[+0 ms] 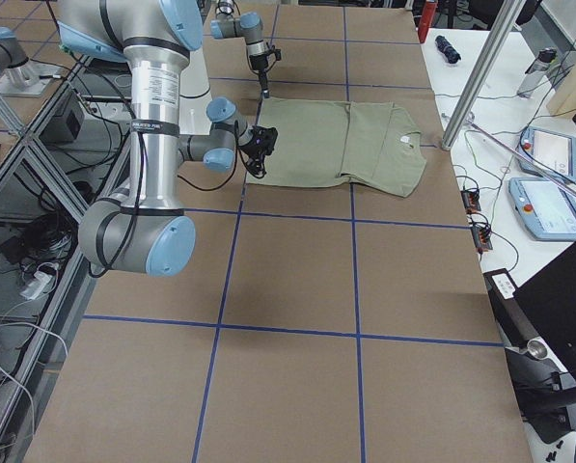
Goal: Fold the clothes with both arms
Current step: 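Move both grippers down to the shirt's hem corners nearest the robot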
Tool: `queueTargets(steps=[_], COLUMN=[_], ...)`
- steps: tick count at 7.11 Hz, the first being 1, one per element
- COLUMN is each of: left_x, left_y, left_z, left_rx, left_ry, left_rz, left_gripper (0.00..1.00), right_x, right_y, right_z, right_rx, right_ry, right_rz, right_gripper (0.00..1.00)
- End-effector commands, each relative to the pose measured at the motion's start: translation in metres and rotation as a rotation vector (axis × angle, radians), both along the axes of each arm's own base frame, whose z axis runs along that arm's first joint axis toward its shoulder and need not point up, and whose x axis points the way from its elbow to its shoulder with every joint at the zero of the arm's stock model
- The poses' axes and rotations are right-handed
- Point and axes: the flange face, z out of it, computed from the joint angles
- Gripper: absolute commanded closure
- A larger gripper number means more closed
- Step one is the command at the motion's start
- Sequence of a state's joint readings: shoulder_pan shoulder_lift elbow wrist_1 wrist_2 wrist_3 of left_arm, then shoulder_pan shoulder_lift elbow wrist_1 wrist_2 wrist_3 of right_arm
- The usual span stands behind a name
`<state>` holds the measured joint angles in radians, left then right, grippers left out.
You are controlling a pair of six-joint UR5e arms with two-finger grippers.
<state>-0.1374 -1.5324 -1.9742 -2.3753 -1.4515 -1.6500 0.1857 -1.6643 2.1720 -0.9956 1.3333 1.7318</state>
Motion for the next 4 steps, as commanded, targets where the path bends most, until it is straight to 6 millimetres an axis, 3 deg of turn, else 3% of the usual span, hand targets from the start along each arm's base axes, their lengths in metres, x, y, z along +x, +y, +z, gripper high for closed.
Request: queueTargets(steps=[1, 4], left_x=[0.0103, 0.0119], left_y=[-0.0001, -0.0009], left_z=[-0.0027, 0.0019], left_rx=[0.001, -0.001], left_ry=[0.005, -0.004], left_rz=[0.004, 0.004], left_gripper=[0.3, 0.37], right_x=[-0.0001, -0.0004], right_y=[-0.0006, -0.0002], right_z=[0.0006, 0.0006], right_rx=[0.003, 0.003], right_ry=[0.002, 0.002], right_rz=[0.006, 0.005], right_gripper=[0.02, 0.02])
